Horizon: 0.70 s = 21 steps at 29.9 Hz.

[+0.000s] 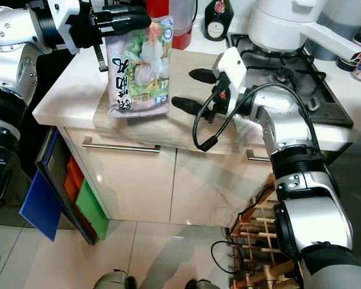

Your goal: Restocking fridge

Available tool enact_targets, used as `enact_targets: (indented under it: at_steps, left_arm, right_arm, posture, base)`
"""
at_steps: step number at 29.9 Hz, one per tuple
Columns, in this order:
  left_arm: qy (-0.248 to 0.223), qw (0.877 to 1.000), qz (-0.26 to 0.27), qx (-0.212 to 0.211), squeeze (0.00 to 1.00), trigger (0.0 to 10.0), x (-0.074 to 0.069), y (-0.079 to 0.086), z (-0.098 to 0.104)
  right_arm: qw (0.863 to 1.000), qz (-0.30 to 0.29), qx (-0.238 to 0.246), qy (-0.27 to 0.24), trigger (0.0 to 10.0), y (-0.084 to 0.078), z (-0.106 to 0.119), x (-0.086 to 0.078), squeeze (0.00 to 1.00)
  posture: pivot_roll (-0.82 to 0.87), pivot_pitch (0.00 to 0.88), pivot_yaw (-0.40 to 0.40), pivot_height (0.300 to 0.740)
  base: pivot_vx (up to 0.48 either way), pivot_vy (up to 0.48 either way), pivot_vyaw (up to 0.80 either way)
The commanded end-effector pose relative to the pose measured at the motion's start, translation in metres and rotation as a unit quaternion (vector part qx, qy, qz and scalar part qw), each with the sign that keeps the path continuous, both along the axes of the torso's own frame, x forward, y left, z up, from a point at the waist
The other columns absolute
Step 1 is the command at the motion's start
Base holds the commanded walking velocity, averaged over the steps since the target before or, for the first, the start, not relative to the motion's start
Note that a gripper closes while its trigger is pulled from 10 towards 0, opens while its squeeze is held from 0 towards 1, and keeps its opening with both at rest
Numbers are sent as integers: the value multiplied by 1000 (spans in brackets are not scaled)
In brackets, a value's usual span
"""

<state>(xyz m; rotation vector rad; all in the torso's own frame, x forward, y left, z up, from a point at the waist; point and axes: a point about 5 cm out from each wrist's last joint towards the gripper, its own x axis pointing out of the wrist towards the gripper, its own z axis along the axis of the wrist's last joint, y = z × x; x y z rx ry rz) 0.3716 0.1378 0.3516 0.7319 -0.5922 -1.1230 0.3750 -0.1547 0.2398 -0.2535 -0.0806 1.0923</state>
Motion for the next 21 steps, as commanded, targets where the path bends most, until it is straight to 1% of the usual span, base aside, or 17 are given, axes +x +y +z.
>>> enact_targets:
  at_steps: [1,7,11,16,21]
  left_arm:
    - [-53,998,-37,7,0,0,-9,-10,23]
    - [-58,997,-55,7,0,0,-11,-14,26]
    - [-58,996,-72,-5,0,0,-12,-19,26]
    - [-58,995,-84,-10,0,0,-13,-23,27]
    - [-58,994,-94,-14,0,0,-14,-25,28]
  right_arm:
    - [999,13,28,-16,10000,1,18,2,0]
    - [999,13,49,-13,10000,0,24,5,0]
    - [996,17,82,5,10000,5,27,8,0]
    - [996,23,85,23,10000,10,21,9,0]
    - [994,38,94,29,10000,17,22,10,0]
  posture:
    - [44,13,20,740]
    - [41,13,20,740]
    - [38,11,18,740]
    - [36,10,18,740]
    - [36,10,19,740]
  base:
    - [0,0,0]
    - [0,0,0]
    - [0,0,0]
    - [0,0,0]
    - [0,0,0]
